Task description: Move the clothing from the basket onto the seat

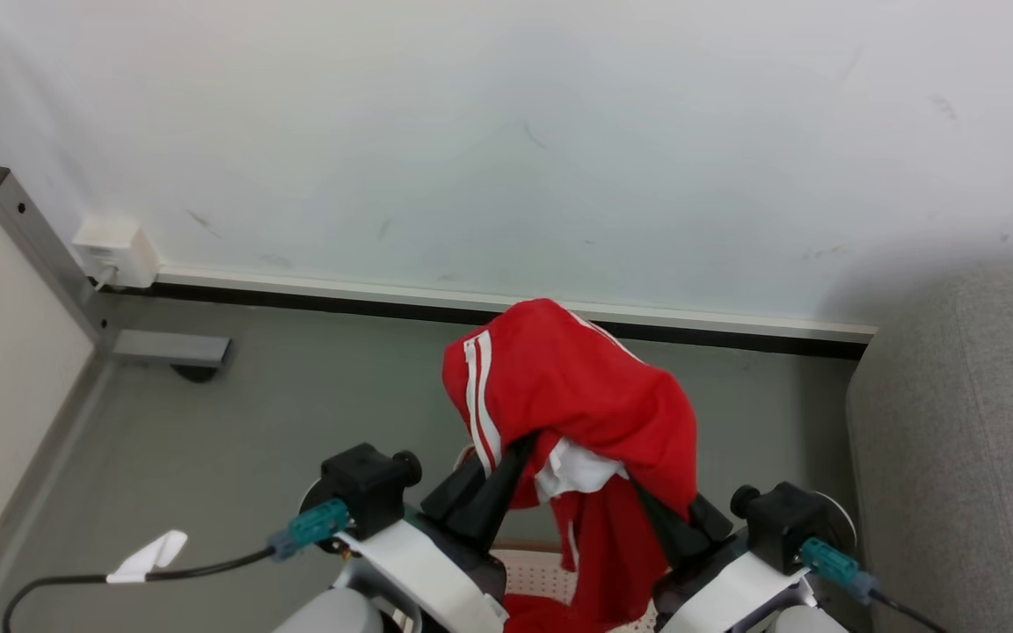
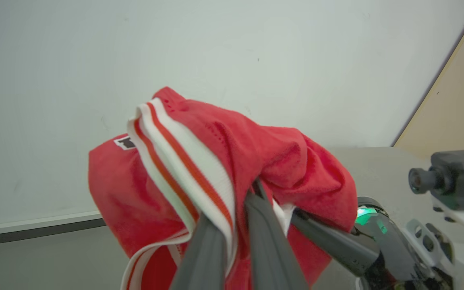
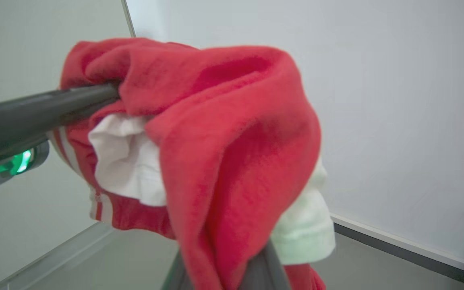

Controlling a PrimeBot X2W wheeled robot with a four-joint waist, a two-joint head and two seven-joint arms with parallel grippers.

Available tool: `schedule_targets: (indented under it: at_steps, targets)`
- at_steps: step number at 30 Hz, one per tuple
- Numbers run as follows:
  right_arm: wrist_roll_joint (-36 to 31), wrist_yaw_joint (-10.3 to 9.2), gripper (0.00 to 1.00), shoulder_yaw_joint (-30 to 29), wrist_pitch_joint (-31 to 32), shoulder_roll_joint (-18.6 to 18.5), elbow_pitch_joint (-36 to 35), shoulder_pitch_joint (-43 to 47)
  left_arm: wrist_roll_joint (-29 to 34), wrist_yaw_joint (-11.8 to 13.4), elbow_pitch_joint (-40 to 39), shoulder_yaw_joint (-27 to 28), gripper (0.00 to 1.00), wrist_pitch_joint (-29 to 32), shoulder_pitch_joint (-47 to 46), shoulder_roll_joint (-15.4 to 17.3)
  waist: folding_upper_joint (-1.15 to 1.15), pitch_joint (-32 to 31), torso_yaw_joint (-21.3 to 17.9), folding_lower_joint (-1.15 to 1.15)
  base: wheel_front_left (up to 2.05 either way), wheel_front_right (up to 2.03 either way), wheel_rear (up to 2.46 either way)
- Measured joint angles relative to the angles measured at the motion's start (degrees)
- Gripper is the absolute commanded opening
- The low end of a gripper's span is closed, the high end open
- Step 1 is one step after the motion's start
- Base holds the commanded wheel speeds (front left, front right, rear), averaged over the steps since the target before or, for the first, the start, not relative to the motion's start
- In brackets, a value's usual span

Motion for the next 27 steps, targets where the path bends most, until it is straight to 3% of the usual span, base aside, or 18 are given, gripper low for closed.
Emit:
schedule_targets:
  at_steps: [12, 13, 14, 15, 16, 27]
  targets:
    - [0.5, 0.0, 0.0, -5.1, 0.0, 0.0, -3.6, -0.2, 0.6, -0.8, 2.1, -0.7, 0.0, -1.0, 0.6, -0.1, 0.0, -0.3, -0.4, 0.0, 0.0, 0.0, 0.0]
    - [0.6, 0.0, 0.0, -5.3, 0.0, 0.0, -4.0, -0.3, 0.7, -0.8, 2.4, -0.8, 0.06, -1.1, 0.8, -0.1, 0.0, -0.4, -0.5, 0.0, 0.0, 0.0, 0.0]
    - [0.7, 0.0, 0.0, -5.6, 0.0, 0.0, -4.5, -0.4, 0.8, -0.8, 2.6, -0.9, 0.24, -1.1, 0.9, -0.1, 0.0, -0.4, -0.6, 0.0, 0.0, 0.0, 0.0]
    - [0.7, 0.0, 0.0, -6.0, 0.0, 0.0, -5.0, -0.5, 0.9, -0.8, 2.8, -0.9, 0.56, -1.2, 1.0, -0.1, 0.0, -0.4, -0.7, 0.0, 0.0, 0.0, 0.0]
    - [0.7, 0.0, 0.0, -6.4, 0.0, 0.0, -5.4, -0.7, 1.2, -0.8, 2.9, -0.9, 1.0, -1.2, 1.1, -0.2, 0.0, -0.4, -0.8, 0.0, 0.0, 0.0, 0.0]
    - [-1.2, 0.0, 0.0, -10.8, 0.0, 0.0, -9.8, -1.3, 2.2, -0.8, 4.2, -1.0, 1.0, -1.6, 2.0, -0.1, 0.0, -0.7, -2.0, 0.0, 0.0, 0.0, 0.0]
